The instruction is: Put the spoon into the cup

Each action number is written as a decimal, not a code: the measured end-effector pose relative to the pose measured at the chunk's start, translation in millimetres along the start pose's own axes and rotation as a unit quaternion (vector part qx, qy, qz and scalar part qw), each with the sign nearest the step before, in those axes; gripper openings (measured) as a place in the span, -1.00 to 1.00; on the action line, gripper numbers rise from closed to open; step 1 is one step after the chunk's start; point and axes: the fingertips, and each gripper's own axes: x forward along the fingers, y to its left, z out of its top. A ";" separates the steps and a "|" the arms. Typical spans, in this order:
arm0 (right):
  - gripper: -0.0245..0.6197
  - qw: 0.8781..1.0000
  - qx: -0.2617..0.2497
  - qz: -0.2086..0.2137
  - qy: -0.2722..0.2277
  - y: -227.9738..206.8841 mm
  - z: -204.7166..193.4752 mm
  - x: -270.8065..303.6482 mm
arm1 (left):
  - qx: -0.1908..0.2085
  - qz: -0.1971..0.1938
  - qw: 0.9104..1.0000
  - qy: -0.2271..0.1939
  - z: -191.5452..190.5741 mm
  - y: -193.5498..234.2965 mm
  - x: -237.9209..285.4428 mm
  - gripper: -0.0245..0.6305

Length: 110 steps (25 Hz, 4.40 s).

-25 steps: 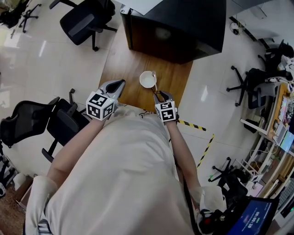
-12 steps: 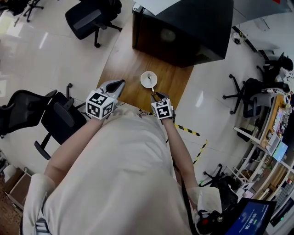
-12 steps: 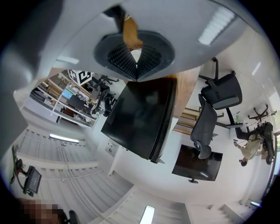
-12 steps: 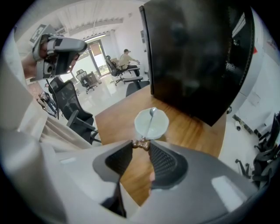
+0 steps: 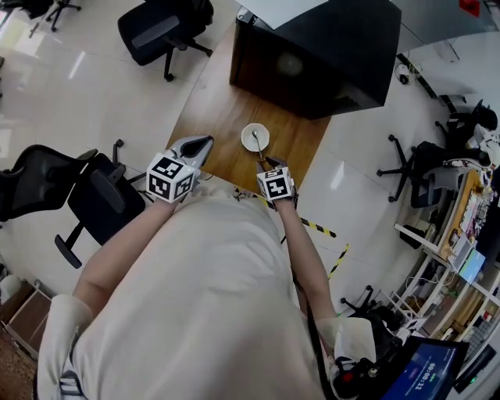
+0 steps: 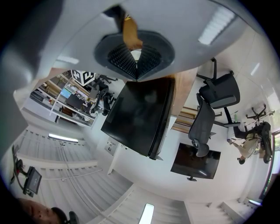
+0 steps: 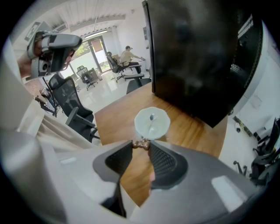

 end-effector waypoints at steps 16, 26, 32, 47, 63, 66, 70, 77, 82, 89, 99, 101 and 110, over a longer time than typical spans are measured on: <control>-0.53 1.000 0.000 -0.004 0.006 0.1 2.4 7.4 | -0.006 0.016 1.000 -0.007 -3.0 9.3 -18.1 -0.93; -0.53 1.000 0.012 0.003 -0.004 -1.3 15.4 9.9 | -0.006 0.014 1.000 -0.005 -2.5 13.4 -17.9 -0.93; -0.53 1.000 0.019 0.008 -0.005 -3.2 18.1 13.6 | -0.006 0.018 1.000 -0.009 -0.1 17.5 -18.0 -0.93; -0.52 0.999 0.021 0.025 0.002 -0.1 24.0 23.4 | -0.011 0.029 0.999 -0.017 3.7 26.9 -27.2 -0.93; -0.41 0.998 0.061 -0.010 0.003 -6.8 17.5 34.4 | -0.001 -0.009 1.000 -0.012 11.0 47.0 -23.3 -0.93; -0.39 0.997 0.074 -0.035 -0.006 -7.7 21.9 31.3 | 0.006 -0.024 1.000 -0.005 11.6 52.3 -23.2 -0.93; -0.39 0.993 0.082 -0.079 -0.044 -5.0 37.0 15.0 | 0.021 -0.051 0.998 0.002 16.4 58.7 -22.6 -0.93; -0.39 0.971 0.135 -0.136 -0.140 2.3 67.0 -19.2 | 0.050 -0.093 0.994 0.014 21.8 78.9 -23.3 -0.93; -0.39 0.950 0.150 -0.161 -0.221 25.0 92.8 -65.1 | 0.046 -0.114 0.992 0.036 8.9 83.7 -19.1 -0.93; -0.39 0.933 0.154 -0.168 -0.280 53.7 101.0 -102.0 | 0.039 -0.145 0.987 0.057 -13.3 67.8 -17.0 -0.93; -0.39 0.903 0.149 -0.125 -0.384 72.5 131.0 -144.8 | 0.054 -0.124 0.989 0.054 -33.1 64.3 -36.8 -0.93; -0.40 0.900 0.140 -0.118 -0.397 75.0 135.0 -159.3 | 0.044 -0.109 0.992 0.046 -31.3 64.5 -38.7 -0.93; -0.47 0.860 0.150 -0.079 -0.481 92.4 115.8 -279.6 | -0.006 -0.121 0.993 0.007 -19.6 -22.5 -48.7 -0.93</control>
